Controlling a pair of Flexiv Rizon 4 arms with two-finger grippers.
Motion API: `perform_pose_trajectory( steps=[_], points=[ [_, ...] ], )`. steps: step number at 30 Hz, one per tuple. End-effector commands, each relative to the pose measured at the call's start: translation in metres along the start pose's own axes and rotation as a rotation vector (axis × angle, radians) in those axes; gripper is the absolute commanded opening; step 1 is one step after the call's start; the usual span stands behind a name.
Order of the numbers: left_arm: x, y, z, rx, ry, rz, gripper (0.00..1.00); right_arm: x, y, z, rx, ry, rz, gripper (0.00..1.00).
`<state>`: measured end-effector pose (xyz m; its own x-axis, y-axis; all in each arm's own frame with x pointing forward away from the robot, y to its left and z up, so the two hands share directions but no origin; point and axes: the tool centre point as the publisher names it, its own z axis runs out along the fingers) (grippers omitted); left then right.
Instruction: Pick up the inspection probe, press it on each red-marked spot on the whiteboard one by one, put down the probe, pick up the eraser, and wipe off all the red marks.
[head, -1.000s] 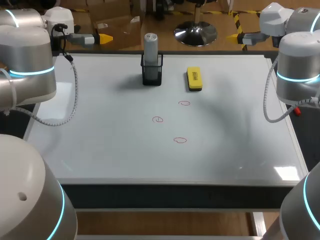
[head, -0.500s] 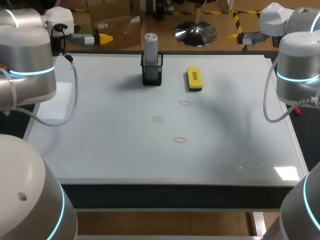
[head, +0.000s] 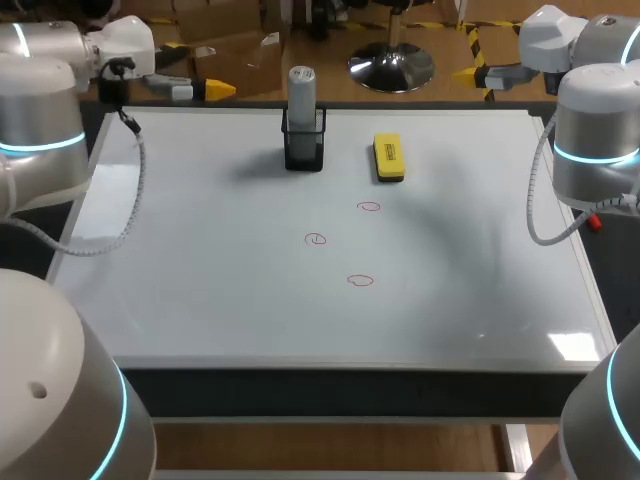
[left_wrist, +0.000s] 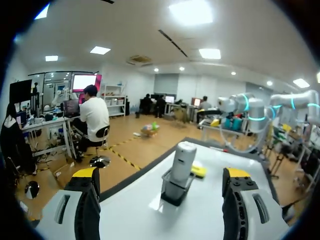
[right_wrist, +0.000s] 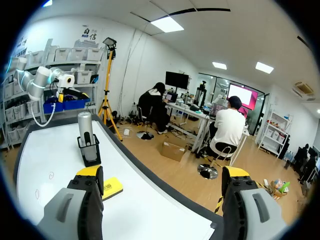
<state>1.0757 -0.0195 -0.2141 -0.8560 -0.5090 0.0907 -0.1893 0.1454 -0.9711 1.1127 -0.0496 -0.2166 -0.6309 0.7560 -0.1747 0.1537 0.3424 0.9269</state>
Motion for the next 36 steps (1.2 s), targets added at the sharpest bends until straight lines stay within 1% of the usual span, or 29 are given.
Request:
perform_pose_trajectory(
  steps=[1, 5, 7, 8, 13, 17, 20, 23, 29, 33, 36],
  points=[
    [-0.005, 0.007, 0.005, 0.064, 0.202, 0.034, 1.00, 0.000, 0.000, 0.000, 0.001, 0.001, 0.000, 1.00],
    [-0.002, 0.009, 0.015, 0.116, 0.310, 0.038, 1.00, 0.000, 0.000, 0.000, 0.001, 0.001, 0.000, 1.00],
    [-0.001, 0.010, 0.022, 0.154, 0.369, 0.027, 1.00, 0.000, 0.000, 0.000, 0.001, 0.001, 0.000, 1.00],
    [-0.002, 0.012, 0.027, 0.165, 0.386, 0.018, 1.00, 0.000, 0.000, 0.000, 0.001, 0.001, 0.000, 1.00],
    [0.006, 0.016, 0.047, 0.195, 0.489, 0.031, 1.00, 0.000, 0.000, 0.000, 0.001, 0.001, 0.000, 1.00],
    [0.014, 0.018, 0.061, 0.194, 0.553, 0.041, 1.00, 0.000, 0.000, 0.000, 0.001, 0.001, 0.000, 1.00],
    [0.020, 0.020, 0.072, 0.194, 0.571, 0.036, 1.00, 0.000, 0.000, 0.000, 0.001, 0.001, 0.000, 1.00],
    [0.021, 0.022, 0.082, 0.206, 0.594, 0.034, 1.00, 0.000, 0.000, 0.000, 0.001, 0.001, 0.000, 1.00],
    [0.028, 0.022, 0.105, 0.216, 0.623, 0.042, 1.00, 0.000, 0.000, 0.000, 0.001, 0.001, 0.000, 1.00],
    [0.039, 0.022, 0.115, 0.211, 0.624, 0.049, 1.00, 0.000, 0.000, 0.000, 0.001, 0.001, 0.000, 1.00],
    [0.044, 0.024, 0.123, 0.212, 0.617, 0.051, 1.00, 0.000, 0.000, 0.000, 0.001, 0.001, 0.000, 1.00]
  ],
)
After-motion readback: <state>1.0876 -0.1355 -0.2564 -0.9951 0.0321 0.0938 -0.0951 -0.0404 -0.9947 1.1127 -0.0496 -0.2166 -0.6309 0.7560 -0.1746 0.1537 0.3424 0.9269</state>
